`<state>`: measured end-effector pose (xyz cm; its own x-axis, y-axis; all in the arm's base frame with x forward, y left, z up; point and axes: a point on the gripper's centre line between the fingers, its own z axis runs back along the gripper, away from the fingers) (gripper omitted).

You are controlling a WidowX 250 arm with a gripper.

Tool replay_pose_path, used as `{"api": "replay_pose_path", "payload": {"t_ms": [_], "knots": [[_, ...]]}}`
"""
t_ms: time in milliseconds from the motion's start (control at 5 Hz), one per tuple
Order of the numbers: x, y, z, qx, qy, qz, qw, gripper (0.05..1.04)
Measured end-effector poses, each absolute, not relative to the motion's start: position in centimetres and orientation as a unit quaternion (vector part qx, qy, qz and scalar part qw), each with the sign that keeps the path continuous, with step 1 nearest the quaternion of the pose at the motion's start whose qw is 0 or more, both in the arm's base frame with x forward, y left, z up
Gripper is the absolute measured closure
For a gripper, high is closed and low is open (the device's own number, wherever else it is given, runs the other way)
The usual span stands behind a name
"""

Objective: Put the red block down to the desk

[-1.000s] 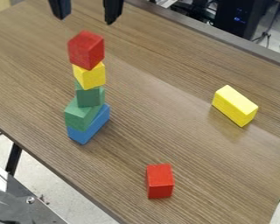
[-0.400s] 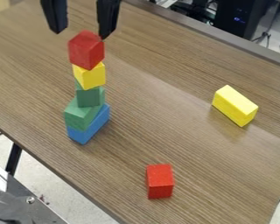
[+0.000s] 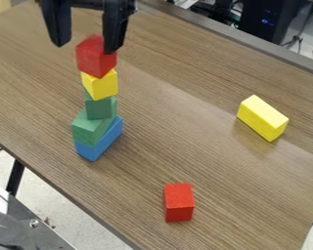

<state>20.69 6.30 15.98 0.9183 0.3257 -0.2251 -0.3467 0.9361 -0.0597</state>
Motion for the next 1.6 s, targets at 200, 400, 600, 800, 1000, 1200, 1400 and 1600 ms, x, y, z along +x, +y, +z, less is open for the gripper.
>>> {"api": "replay_pose_path", "payload": {"t_ms": [200,400,600,800,1000,1200,1400,1600], "knots": [[20.6,6.0,15.9,-0.05,0.109,0.163,0.979,0.118],[20.6,5.9,15.6,-0.053,0.108,0.158,0.98,0.397],[20.7,5.8,15.6,-0.053,0.107,0.158,0.98,0.555],[20.7,5.8,15.6,-0.051,0.107,0.162,0.98,0.555],[20.7,5.6,15.9,-0.05,0.102,0.16,0.981,0.555],[21.1,4.8,17.6,-0.037,0.073,0.144,0.986,0.555],[21.3,3.5,20.1,-0.012,0.032,0.137,0.99,0.555],[21.2,1.6,21.2,-0.006,0.01,0.105,0.994,0.555]]}}
